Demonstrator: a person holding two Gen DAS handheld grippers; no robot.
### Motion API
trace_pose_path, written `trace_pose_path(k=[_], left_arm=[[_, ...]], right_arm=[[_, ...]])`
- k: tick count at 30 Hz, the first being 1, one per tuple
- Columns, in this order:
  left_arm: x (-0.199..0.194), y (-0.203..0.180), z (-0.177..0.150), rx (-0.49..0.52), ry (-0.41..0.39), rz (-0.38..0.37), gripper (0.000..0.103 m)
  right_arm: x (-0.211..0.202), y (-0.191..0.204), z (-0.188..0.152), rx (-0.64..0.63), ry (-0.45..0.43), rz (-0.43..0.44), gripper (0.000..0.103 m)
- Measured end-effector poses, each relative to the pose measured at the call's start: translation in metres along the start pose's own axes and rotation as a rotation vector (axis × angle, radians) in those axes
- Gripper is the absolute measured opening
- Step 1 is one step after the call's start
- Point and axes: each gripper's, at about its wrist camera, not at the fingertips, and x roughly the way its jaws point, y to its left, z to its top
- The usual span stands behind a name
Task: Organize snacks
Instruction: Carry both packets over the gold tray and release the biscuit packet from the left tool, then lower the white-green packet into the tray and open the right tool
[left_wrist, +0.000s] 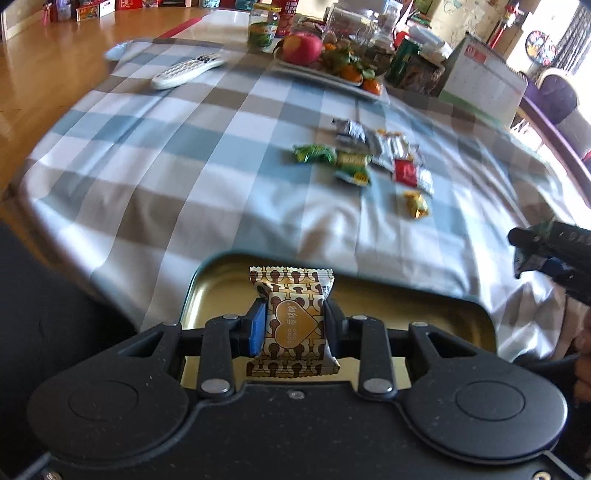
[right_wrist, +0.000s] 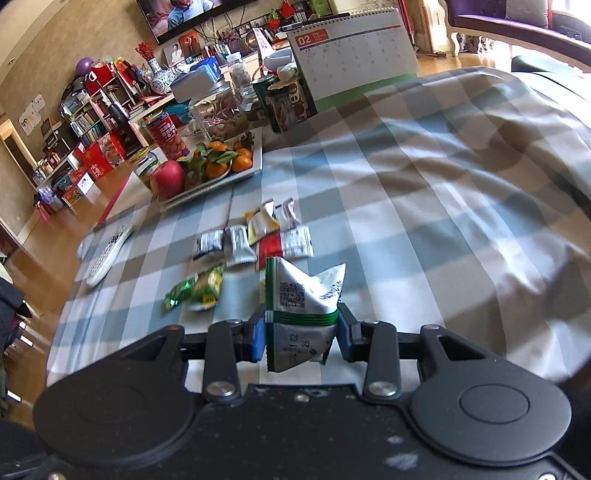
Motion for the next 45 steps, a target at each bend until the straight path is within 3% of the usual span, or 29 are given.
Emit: trace_pose_path(k=[10,14,23,28,34,36,45], left_arm=[[0.002,-0.005,-0.044,0.009,0.063,0.004,0.041],[0.002,-0.011,-0.049,0.052,0.056,0.047,0.041],[0.007,-0.018,-0.056,0.094,0.055,0.085,0.041],[0.011,-0.012,-0.055,0.050,0.068,0.080,0.042],[0.013,-0.006,-0.053,-0.003,0.071,0.075,0.048],[0.013,-0.007,-0.054,-0.001,0.068,0.079,0.052],[0.011,-0.014,-0.055,0.041,0.040,0.104,0.053]], right_arm=[[-0.039,-0.007,-0.053,0.052,-0.007,0.039,0.040],[-0.047,-0.006,-0.071,0.059,-0.003,0.051,0.040],[-0.057,0.025,-0.108,-0.120,0.002,0.065,0.040],[-0.054,0.028,-0.111,-0.150,0.012,0.070,0.040],[-0.043,0.020,-0.105,-0.081,0.049,0.054,0.040],[-0.039,0.019,-0.104,-0.068,0.063,0.047,0.040],[-0.033,0.021,-0.106,-0.089,0.085,0.026,0.040]])
